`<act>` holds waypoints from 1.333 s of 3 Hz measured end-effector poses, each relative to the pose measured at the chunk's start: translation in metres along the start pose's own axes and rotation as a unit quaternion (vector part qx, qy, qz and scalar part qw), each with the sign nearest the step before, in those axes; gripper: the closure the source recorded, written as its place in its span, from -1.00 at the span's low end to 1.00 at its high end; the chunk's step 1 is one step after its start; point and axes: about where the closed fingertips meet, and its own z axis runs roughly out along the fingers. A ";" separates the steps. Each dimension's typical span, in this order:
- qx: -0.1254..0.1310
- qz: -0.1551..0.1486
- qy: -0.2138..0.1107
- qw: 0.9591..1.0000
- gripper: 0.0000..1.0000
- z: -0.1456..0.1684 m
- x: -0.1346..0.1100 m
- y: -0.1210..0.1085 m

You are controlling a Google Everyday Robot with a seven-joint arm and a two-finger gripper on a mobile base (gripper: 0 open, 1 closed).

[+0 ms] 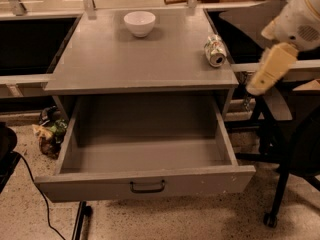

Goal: Place 7up can into top drawer

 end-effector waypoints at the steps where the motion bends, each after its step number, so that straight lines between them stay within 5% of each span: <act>1: 0.005 0.051 -0.055 0.997 -1.00 0.020 -0.013 -0.046; 2: -0.002 0.077 -0.108 0.991 -1.00 0.039 -0.034 -0.085; 3: -0.002 0.078 -0.108 0.991 -1.00 0.040 -0.034 -0.085; 4: -0.001 0.119 -0.115 0.986 -1.00 0.056 -0.041 -0.106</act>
Offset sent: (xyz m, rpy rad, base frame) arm 0.1491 0.0041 0.0033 0.3780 -0.0563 -0.1166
